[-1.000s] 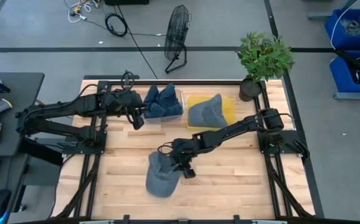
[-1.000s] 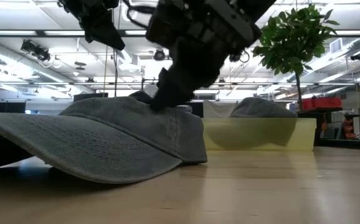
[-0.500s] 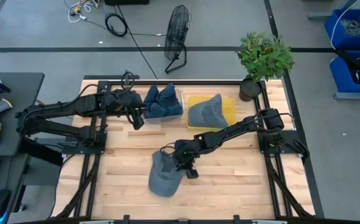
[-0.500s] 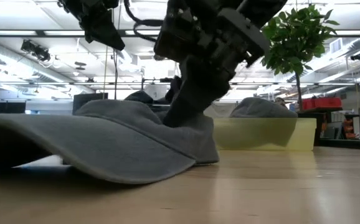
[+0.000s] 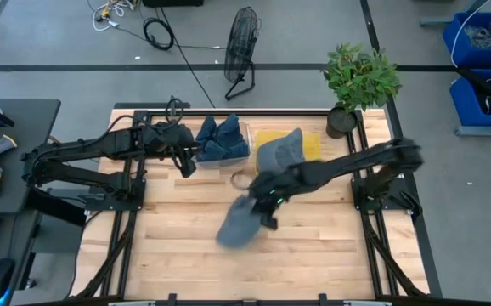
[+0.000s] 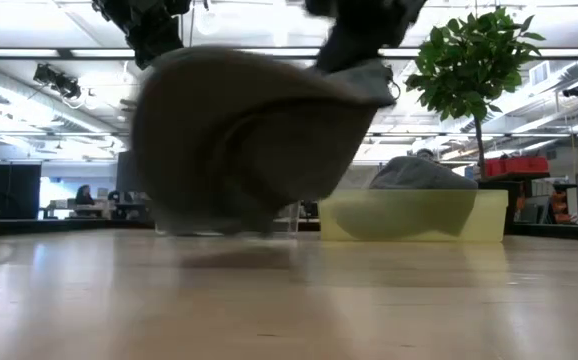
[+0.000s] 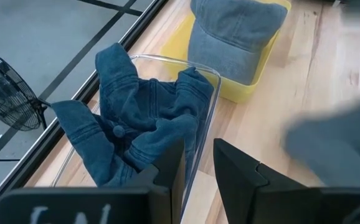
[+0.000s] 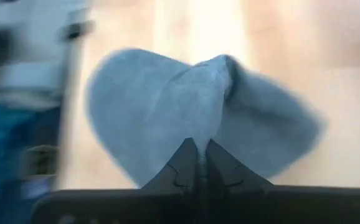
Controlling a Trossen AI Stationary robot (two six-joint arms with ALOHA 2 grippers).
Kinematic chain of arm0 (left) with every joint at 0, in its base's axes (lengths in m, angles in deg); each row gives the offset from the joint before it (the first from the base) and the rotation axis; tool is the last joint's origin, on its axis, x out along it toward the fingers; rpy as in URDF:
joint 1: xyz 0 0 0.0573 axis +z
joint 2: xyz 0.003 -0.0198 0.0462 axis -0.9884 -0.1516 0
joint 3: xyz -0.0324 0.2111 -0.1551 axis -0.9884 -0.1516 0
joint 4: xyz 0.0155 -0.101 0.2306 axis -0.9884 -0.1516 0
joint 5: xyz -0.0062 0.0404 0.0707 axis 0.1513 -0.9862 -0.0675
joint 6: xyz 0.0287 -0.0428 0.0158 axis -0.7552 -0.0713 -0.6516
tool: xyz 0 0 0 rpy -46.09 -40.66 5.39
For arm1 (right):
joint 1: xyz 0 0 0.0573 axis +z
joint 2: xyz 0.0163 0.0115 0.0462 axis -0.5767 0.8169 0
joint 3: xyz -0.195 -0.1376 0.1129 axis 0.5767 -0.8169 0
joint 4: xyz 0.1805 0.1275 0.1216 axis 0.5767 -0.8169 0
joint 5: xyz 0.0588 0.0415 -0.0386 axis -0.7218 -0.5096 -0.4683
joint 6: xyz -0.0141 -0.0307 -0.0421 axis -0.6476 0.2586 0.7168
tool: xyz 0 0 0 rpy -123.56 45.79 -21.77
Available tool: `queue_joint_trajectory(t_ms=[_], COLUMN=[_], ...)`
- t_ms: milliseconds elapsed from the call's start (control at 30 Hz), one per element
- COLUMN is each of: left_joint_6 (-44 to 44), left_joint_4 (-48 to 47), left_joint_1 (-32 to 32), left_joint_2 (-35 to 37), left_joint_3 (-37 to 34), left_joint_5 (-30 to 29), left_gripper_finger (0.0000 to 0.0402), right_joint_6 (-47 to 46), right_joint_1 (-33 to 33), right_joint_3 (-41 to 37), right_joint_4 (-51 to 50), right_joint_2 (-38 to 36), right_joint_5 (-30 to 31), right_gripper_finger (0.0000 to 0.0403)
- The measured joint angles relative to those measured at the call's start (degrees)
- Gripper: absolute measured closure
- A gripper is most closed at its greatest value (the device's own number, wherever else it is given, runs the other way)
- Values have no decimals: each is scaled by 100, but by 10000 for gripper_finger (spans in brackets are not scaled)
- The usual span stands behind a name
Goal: Pick & Place hat
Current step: Put the gray cap into the yellow bin
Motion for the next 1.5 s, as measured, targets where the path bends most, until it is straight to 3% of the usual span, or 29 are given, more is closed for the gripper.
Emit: queue_joint_trajectory(t_ms=[100, 233, 333, 400, 533, 667, 900, 1000, 1100, 1267, 1367, 1500], left_joint_6=[0, 0, 0, -2, -5, -6, -9, -5, -8, -9, -4, -7], left_joint_4=[0, 2, 4, 2, 4, 27, 30, 30, 32, 33, 33, 35], left_joint_1=[0, 0, 0, 0, 0, 0, 0, 0, 0, 0, 0, 0], left_joint_2=[0, 0, 0, 0, 0, 0, 0, 0, 0, 0, 0, 0], left_joint_3=[0, 0, 0, 0, 0, 0, 0, 0, 0, 0, 0, 0], left_joint_5=[-2, -2, -2, -2, -2, -2, -2, -2, -2, -2, -2, -2], left_gripper_finger=[314, 314, 314, 314, 314, 314, 314, 314, 314, 314, 314, 314], right_joint_6=[-37, -803, -1548, -2051, -2614, -2228, -586, -251, -90, 462, 509, 342], right_joint_1=[0, 0, -5, -16, -128, -291, -610, -698, -700, -698, -748, -805], right_joint_3=[0, 0, 0, 0, -149, -770, -2048, -2292, -2288, -2184, -2130, -1742], right_joint_4=[-1138, -2639, -3708, -4285, -4467, -3445, -813, -291, -398, -837, -914, -1841], right_joint_2=[-824, -1666, -2082, -2236, -2291, -2170, -1683, -1451, -1339, -1402, -1453, -1475], right_joint_5=[1733, 3768, 4938, 5326, 5407, 5295, 4300, 3644, 3502, 3765, 3794, 3582], right_gripper_finger=[392, 392, 392, 393, 393, 393, 393, 393, 394, 386, 367, 332])
